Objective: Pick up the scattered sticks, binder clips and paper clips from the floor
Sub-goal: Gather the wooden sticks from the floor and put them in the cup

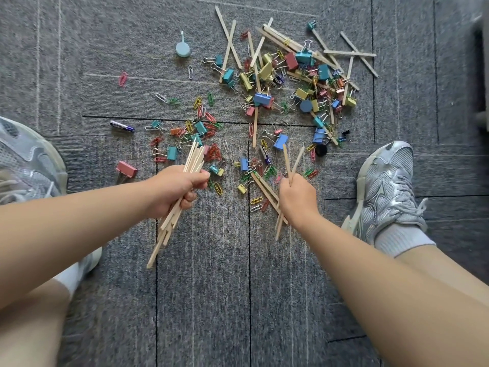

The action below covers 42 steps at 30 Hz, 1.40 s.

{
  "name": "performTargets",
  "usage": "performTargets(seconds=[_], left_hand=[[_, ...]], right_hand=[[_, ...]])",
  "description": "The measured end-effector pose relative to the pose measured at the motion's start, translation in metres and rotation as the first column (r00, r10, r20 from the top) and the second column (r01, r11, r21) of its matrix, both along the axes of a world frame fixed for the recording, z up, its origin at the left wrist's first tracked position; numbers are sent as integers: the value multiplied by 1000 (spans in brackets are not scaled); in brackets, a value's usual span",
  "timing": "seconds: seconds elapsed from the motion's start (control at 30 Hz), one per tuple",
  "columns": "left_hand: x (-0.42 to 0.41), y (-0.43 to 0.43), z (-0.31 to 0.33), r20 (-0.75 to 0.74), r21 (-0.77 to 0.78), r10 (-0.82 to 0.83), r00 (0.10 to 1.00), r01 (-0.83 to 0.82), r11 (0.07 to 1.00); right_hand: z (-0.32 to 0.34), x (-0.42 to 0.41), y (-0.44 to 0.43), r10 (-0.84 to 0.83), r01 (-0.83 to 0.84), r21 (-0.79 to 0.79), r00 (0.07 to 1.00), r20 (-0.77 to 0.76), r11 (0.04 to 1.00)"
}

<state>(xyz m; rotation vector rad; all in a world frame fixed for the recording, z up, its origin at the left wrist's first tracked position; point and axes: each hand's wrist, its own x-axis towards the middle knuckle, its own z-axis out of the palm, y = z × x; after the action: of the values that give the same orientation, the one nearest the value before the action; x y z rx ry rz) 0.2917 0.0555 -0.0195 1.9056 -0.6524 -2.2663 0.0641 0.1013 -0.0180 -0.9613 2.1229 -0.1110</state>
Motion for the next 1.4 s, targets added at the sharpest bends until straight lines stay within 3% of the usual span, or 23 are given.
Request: performTargets(seconds=[0.2,0.37,0.47,0.6,0.77,0.83,0.9,1.0,1.17,1.33,1.4], left_hand=[[6,-1,-2,9,16,31,999,-31,999],[3,-3,0,22,0,36,999,-36,999],[-1,-2,2,15,7,38,999,-38,999],[-10,-4,8,-18,-7,58,998,-58,998],[-16,-8,22,-118,-4,74,990,-75,997],[-15,-9,28,-152,-2,86,985,-88,996],[-12,-10,33,-175,-4,113,978,-115,993],[-4,-14,37,-209,-16,176,962,-184,983],[18,-25,38,-247,-35,239,939,-255,966],[35,-28,37,-248,-35,285,926,-303,952],[38,-27,38,-240,-42,264,934,-281,959]], right_hand=[[-11,10,2,-1,1,-6,1000,-6,1000],[-19,13,3,291,-278,157,954,-67,948],[-17,13,-4,303,-287,195,952,-55,938],[5,16,-11,231,-229,80,973,-16,970],[32,34,-17,3,-8,16,950,312,1000],[38,48,-23,-108,86,69,881,461,994],[43,64,-31,-247,194,153,747,617,969],[47,87,-42,-301,226,204,599,742,953],[45,118,-48,-204,127,160,611,765,979],[46,135,-50,-344,217,270,491,801,938],[47,144,-50,-278,147,240,627,728,960]])
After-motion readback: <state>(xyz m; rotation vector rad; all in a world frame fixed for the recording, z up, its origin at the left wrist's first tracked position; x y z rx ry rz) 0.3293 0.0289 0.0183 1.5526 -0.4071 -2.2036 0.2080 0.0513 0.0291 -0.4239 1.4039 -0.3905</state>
